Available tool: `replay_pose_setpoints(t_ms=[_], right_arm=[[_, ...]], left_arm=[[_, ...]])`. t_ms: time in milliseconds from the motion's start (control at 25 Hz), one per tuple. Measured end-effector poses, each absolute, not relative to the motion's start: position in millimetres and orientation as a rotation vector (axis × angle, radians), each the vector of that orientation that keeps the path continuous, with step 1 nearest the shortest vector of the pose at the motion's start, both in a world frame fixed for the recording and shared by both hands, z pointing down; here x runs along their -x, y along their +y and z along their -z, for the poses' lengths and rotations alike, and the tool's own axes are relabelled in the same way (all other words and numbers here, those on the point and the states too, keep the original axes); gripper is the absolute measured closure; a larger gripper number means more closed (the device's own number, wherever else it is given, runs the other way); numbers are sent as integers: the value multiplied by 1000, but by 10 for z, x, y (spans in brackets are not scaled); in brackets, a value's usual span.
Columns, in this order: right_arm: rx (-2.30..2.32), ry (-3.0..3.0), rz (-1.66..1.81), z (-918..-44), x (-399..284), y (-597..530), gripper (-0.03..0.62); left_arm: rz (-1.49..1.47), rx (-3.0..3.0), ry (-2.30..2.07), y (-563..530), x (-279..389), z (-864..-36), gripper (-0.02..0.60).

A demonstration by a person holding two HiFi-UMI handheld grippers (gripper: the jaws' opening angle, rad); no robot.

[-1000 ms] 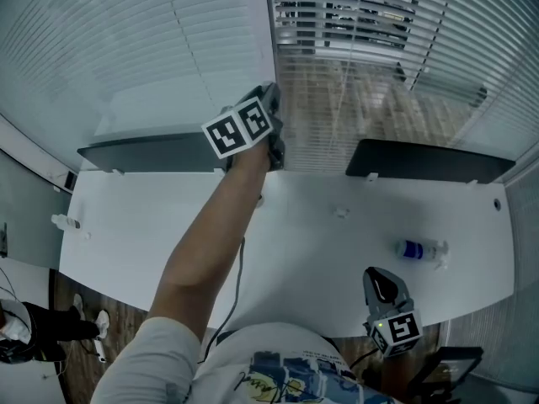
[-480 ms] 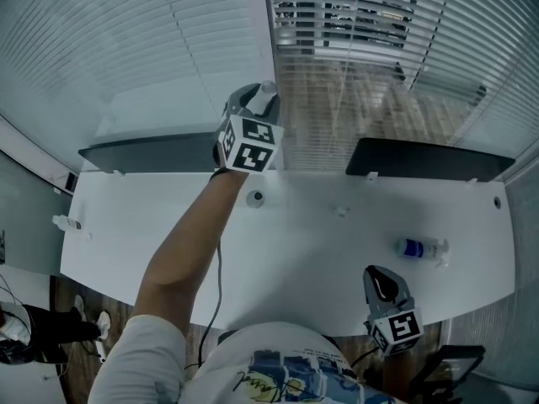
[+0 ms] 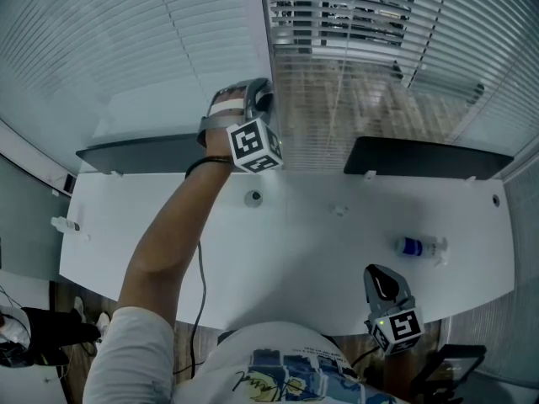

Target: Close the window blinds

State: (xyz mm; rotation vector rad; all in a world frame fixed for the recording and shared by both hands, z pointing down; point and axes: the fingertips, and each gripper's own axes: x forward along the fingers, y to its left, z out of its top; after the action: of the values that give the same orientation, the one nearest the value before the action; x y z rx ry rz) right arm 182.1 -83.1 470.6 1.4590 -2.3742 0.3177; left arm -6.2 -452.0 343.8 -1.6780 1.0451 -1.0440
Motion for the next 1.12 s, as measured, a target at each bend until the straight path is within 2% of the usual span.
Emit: replay_pose_setpoints(t_ms=[40,80,480,1120], right_arm=[[-1460,-2373,-317,-4708,-1827,-832,582],[-1461,-2373,-317,-4711,-1833,-834,582],[-1456,-2373,-324,-4680,-1798,-883,582],[-1450,-2376,-330,-4682,-1804,-889,582]], left_arm=[[1043,1673,1048,-4522,62,-3436,458],[1039,1675,1055,-4523,63,-3432,460],[758,2071,1394,-4548,148,-3307,455],[19,2808,1890,-4562,310,-3229,454]])
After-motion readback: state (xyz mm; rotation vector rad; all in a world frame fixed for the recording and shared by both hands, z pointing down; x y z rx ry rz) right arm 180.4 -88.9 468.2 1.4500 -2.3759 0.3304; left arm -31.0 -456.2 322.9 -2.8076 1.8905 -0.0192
